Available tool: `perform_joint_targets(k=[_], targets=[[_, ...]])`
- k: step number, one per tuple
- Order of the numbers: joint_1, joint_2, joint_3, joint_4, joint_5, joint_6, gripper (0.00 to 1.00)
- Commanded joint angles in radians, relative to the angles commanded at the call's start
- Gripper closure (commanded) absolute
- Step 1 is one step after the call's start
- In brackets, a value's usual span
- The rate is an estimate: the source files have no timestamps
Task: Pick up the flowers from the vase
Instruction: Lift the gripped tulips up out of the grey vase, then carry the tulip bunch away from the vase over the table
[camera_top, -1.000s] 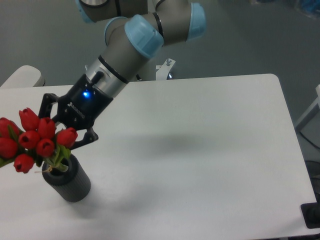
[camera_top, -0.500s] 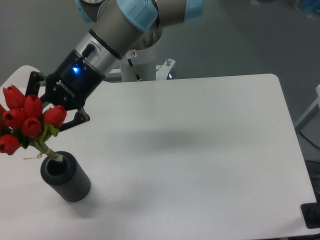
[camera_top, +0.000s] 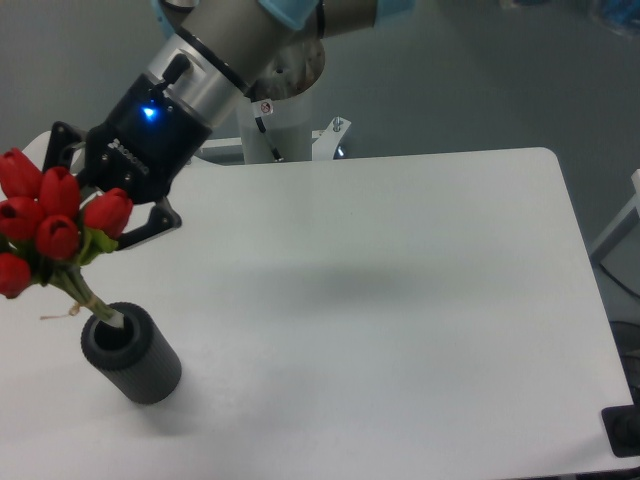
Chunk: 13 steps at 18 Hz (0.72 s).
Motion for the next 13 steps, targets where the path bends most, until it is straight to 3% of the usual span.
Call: perform_joint_targets(k=[6,13], targets=[[0.084,-0.075,0.077,-0.011,0.012,0.101,0.64],[0.106,-0.095,0.069,-0.070,0.146,0.291,0.64]])
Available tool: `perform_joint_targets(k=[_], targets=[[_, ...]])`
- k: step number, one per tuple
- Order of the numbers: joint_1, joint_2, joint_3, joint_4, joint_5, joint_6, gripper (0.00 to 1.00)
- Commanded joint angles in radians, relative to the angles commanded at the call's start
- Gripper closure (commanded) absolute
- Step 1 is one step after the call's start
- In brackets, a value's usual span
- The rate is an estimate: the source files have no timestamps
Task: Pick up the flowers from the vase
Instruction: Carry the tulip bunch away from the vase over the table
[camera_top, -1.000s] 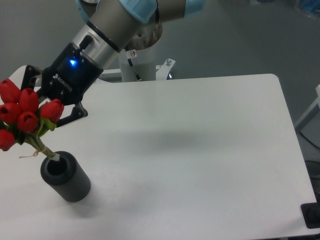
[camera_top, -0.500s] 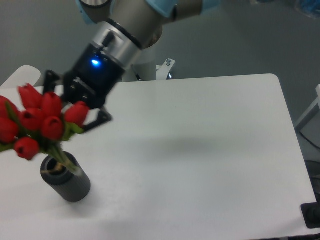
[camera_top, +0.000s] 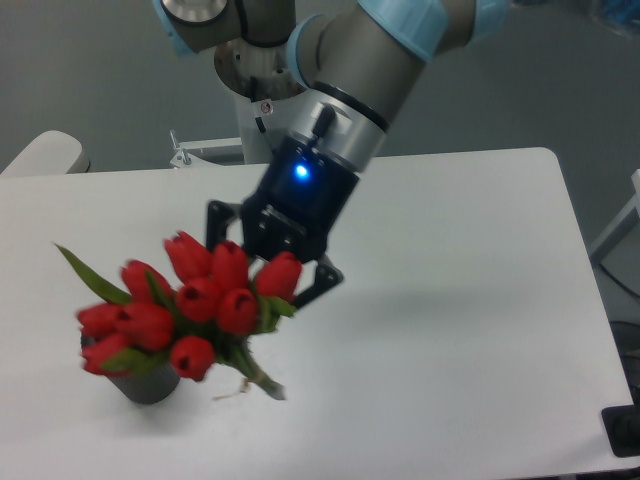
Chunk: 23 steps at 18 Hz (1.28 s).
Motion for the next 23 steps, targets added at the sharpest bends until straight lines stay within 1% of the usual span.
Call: perform_joint_targets(k=[3,6,7,10,12,13,17,19,21,23], targets=[[0.000,0.005,0.006,-0.058,0.100,0.084,0.64],[0.000,0.008,0.018,-0.155,0.170,0.172,0.64],[0.000,0.008,0.020,-0.169,0.181,0.196,0.64],[0.002,0.003,0.018,-0.175,0.204,0.244,0.64],[0.003,0.000,0.014,-0.175,0.238,0.317,0.64],[0.003,-0.002,0.011,-0.184,0.268,0.354,0.64],[-0.003,-0.003,0.032,-0.284,0.411,0.508,0.64],[-0.005,-0.005,0.047,-0.328,0.450,0.551,0.64],[-0.003,-0.011,0.063,-0.344,0.451,0.554,0.64],[-0.002,-0.009,0.063,-0.353,0.453,0.559,0.64]])
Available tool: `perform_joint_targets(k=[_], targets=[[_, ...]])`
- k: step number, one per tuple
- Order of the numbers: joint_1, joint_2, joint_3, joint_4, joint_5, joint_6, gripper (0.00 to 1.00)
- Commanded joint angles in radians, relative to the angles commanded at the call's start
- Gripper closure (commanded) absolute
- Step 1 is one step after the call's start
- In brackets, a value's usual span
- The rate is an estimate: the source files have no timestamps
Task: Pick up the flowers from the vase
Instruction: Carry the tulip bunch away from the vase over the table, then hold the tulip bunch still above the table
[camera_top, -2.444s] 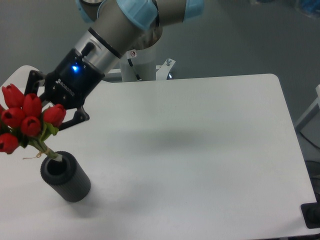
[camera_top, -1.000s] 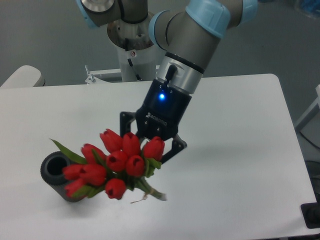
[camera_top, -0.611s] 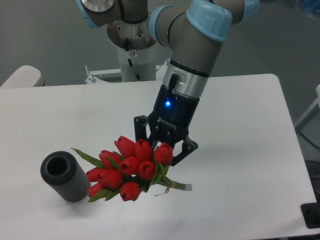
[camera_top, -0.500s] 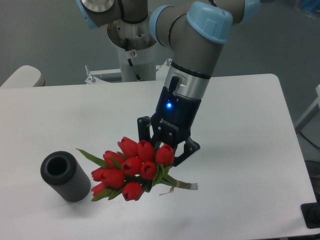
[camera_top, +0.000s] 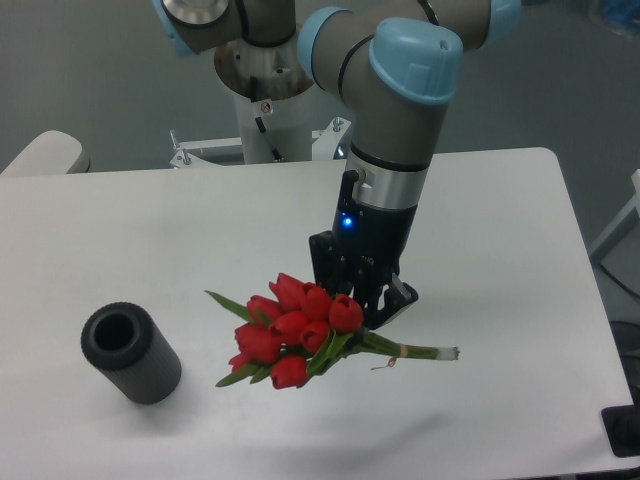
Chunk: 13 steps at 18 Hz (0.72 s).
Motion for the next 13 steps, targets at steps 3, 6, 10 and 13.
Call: perform_joint_targets(k=[3,6,10,13], targets=[[0.002,0.000,0.002,-0.003,0.006,0.014,0.64],[0.003,0.005,-0.011,-0.005,0.006,0.051,0.64],[-0.006,0.005,-0.015,-0.008,0.058,0.077,0.64],[-0.005,0.005,-0.017,-0.008,0.060,0.078,0.64]])
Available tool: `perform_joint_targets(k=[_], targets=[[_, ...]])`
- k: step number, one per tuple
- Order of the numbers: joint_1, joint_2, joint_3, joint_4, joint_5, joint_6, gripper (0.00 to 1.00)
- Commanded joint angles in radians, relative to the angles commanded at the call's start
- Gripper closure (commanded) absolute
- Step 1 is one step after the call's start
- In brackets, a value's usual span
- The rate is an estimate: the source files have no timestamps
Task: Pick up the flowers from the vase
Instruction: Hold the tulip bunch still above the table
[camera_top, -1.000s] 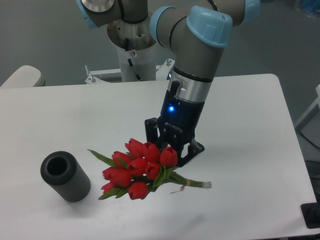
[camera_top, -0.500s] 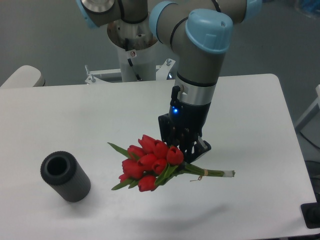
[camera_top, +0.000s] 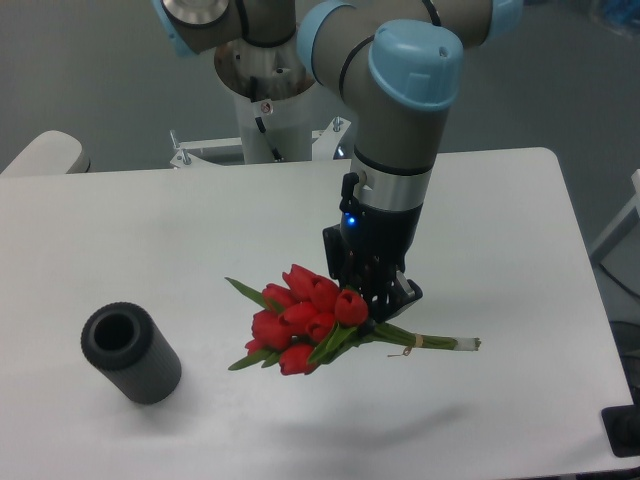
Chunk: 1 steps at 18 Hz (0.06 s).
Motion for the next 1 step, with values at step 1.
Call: perform_joint_targets(k=[1], targets=[[0.000,-0.002,0.000,0.000,-0.002,0.000,0.64]])
